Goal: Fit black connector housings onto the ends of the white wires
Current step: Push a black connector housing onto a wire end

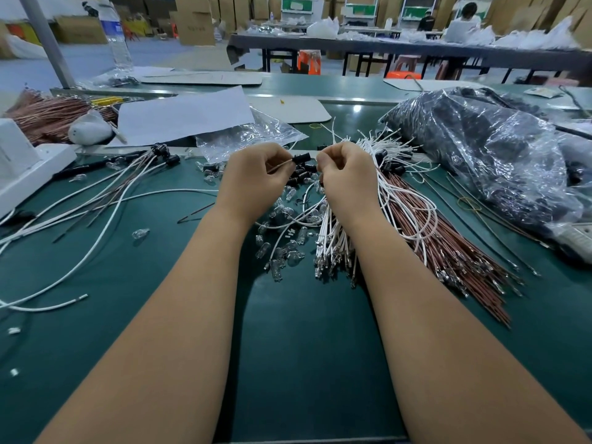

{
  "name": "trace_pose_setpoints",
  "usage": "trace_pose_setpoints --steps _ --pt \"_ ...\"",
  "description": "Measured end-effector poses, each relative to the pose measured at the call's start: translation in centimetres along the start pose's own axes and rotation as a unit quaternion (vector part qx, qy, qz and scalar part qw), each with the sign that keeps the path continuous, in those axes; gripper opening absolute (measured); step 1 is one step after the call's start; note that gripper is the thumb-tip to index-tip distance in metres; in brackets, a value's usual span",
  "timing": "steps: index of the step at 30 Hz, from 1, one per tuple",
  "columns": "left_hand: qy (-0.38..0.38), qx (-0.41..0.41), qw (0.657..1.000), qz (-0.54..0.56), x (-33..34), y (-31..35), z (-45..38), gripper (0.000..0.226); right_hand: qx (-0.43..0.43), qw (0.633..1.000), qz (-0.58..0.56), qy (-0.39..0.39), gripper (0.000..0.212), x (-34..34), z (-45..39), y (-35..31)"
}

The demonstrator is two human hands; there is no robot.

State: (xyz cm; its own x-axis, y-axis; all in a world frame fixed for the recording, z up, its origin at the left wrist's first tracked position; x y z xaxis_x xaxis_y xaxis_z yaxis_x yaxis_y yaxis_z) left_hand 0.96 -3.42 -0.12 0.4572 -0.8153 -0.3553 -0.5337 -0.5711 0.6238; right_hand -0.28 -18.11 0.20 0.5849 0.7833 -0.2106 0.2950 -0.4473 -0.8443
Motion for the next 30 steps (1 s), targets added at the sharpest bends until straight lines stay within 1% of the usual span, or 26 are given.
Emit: trace_pose_setpoints --steps 5,8,10,15,17,19,21,23,30 --pt "-0.003 -0.012 1.000 0.007 0.18 0.16 0.09 0.004 -0.008 1.000 0.007 -0.002 0.008 -0.10 0.03 -0.14" --pt "-0.030 -0.049 0.998 0.039 0.08 0.11 0.06 0.005 -0.005 1.000 0.001 -0.006 0.007 -0.21 0.07 -0.26" --pt "-0.049 -0.073 0.994 0.062 0.03 -0.01 0.08 0.008 -0.002 1.000 -0.001 -0.007 0.007 -0.22 0.07 -0.29" --pt "-0.067 -0.093 0.992 0.058 0.20 -0.45 0.17 0.013 0.014 1.000 -0.015 -0.018 0.011 -0.08 0.23 -0.46" --pt "-0.071 -0.095 0.991 0.056 0.29 -0.59 0.19 0.014 0.036 0.999 -0.031 -0.018 0.015 -0.07 0.21 -0.51" --pt "-0.067 -0.093 0.992 0.059 0.25 -0.60 0.18 0.015 0.050 0.998 -0.045 -0.018 0.014 -0.11 0.18 -0.54" --pt "-0.062 -0.091 0.992 0.064 0.15 -0.57 0.16 0.018 0.042 0.998 -0.045 -0.017 0.010 -0.16 0.20 -0.51" --pt "-0.063 -0.091 0.992 0.065 0.09 -0.53 0.13 0.015 0.028 0.999 -0.038 -0.011 0.007 -0.18 0.22 -0.45" --pt "-0.079 -0.087 0.991 0.064 0.28 -0.20 0.19 0.009 0.016 0.999 -0.029 -0.013 0.011 -0.13 -0.01 -0.11"
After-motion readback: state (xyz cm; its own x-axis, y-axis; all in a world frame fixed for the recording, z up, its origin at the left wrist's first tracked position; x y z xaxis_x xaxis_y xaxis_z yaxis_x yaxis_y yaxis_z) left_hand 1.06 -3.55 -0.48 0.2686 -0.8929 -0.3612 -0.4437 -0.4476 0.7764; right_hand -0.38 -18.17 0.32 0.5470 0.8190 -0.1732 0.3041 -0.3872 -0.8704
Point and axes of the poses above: each hand's wrist, its own z-axis away from the middle knuckle, its own x-axis out of the palm, y = z × x, the point moved 2 cm from there along -z, towards the middle knuckle, and after that the axes turned 13 degrees about y, right-handed, at the moved point
